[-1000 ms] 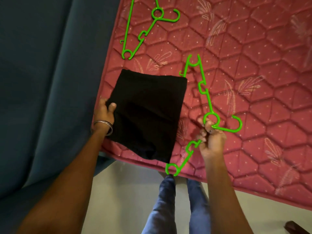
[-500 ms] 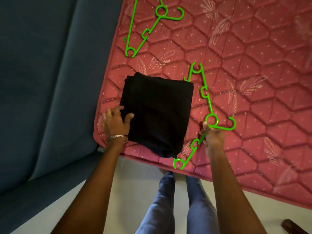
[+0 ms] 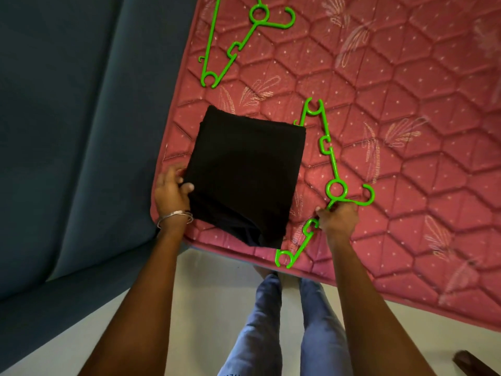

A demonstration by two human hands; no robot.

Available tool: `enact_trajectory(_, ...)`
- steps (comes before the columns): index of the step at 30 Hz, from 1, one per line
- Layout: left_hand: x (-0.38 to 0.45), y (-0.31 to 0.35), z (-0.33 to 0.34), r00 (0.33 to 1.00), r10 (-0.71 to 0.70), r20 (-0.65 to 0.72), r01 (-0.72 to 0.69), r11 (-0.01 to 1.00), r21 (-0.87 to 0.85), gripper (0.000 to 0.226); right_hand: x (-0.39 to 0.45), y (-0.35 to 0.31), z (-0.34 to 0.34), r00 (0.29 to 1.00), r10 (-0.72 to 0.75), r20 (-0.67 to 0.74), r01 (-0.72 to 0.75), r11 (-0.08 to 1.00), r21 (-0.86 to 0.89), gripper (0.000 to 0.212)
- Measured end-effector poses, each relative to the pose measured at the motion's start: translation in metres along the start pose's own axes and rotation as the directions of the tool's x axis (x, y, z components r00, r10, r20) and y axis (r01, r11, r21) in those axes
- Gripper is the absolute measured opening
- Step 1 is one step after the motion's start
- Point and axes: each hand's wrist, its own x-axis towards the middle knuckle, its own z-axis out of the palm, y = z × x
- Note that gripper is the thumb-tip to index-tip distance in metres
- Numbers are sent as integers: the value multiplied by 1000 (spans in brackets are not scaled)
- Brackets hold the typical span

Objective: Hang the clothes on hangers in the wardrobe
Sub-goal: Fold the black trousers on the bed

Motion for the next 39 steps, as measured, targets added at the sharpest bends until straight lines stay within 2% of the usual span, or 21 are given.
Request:
enact_trajectory(3, -7, -7, -1, 992, -127, -3, 127, 992, 21, 38, 0, 0, -1, 999, -30, -24, 29, 999, -15, 28)
enact_trajectory(4, -9, -2, 1, 991, -133, 8, 133, 990, 37, 43, 0, 0, 1, 999, -29, -27, 30, 999, 28, 27)
enact_trajectory(6, -4, 14, 5, 988, -140, 70, 136, 989, 56, 69, 2, 2, 4, 1000, 26, -7, -25, 993, 117, 34)
enact_trajectory(7, 1, 21, 7, 973, -160, 165, 152, 986, 61, 85, 5, 5, 8, 999, 55, 2, -54, 985, 166, 37)
enact_trajectory(9, 4, 26, 12, 898, -183, 399, 143, 981, 128, 117, 15, 14, 13, 996, 87, 12, -88, 976, 198, 39)
enact_trajectory(11, 5, 23, 10, 829, -173, 532, 102, 982, 160, 132, 19, 16, 13, 996, 86, 1, -85, 984, 159, 39)
enact_trajectory(13, 5, 9, 5, 828, -133, 545, 89, 990, 107, 132, 18, 13, 11, 998, 63, 6, -63, 985, 158, 38)
enact_trajectory(15, 9, -7, 0, 847, -142, 512, 147, 989, 31, 134, 21, 11, 11, 998, 64, 25, -67, 982, 175, 33)
enact_trajectory(17, 12, -13, -4, 826, -199, 528, 234, 972, 1, 131, 23, 9, 11, 997, 75, 36, -79, 986, 149, 32)
enact_trajectory(18, 13, -14, -6, 807, -252, 534, 295, 955, 5, 123, 20, 7, 9, 996, 77, 37, -82, 987, 138, 32)
enact_trajectory(21, 33, -10, -7, 797, -367, 480, 374, 923, 85, 95, 15, -1, 6, 994, 90, 54, -100, 970, 223, 35)
enact_trajectory(22, 42, -7, -6, 800, -370, 472, 383, 921, 74, 94, 13, -3, 5, 993, 97, 66, -111, 956, 273, 37)
enact_trajectory(24, 59, 4, -4, 802, -375, 465, 450, 891, -59, 102, 9, -11, 3, 989, 121, 81, -142, 915, 376, 41)
enact_trajectory(25, 64, 12, 1, 835, -350, 425, 434, 893, -119, 97, 9, -14, 3, 988, 126, 85, -150, 889, 432, 41)
enact_trajectory(27, 70, 26, 11, 928, -221, 299, 274, 950, -149, 74, 6, -18, 1, 984, 149, 92, -175, 832, 526, 38)
enact_trajectory(28, 75, 30, 18, 958, -162, 236, 197, 971, -137, 71, 6, -19, 1, 983, 154, 96, -182, 803, 568, 35)
enact_trajectory(31, 88, 41, 34, 984, -139, 109, 149, 985, -91, 59, 6, -23, -3, 984, 114, 136, -176, 725, 666, 26)
enact_trajectory(34, 100, 50, 36, 978, -210, -10, 206, 966, -155, 38, 9, -30, -5, 960, 89, 267, -272, 538, 798, 17)
enact_trajectory(37, 95, 47, 26, 933, -324, -155, 334, 942, 38, 38, 5, -33, -7, 927, 39, 372, -354, 417, 837, 13)
enact_trajectory(38, 88, 43, 25, 938, -287, -196, 315, 939, 134, 38, 5, -31, -7, 921, 19, 390, -365, 392, 844, 14)
enact_trajectory(39, 79, 38, 25, 951, -192, -241, 241, 951, 191, 39, 5, -30, -5, 914, 2, 405, -377, 368, 850, 17)
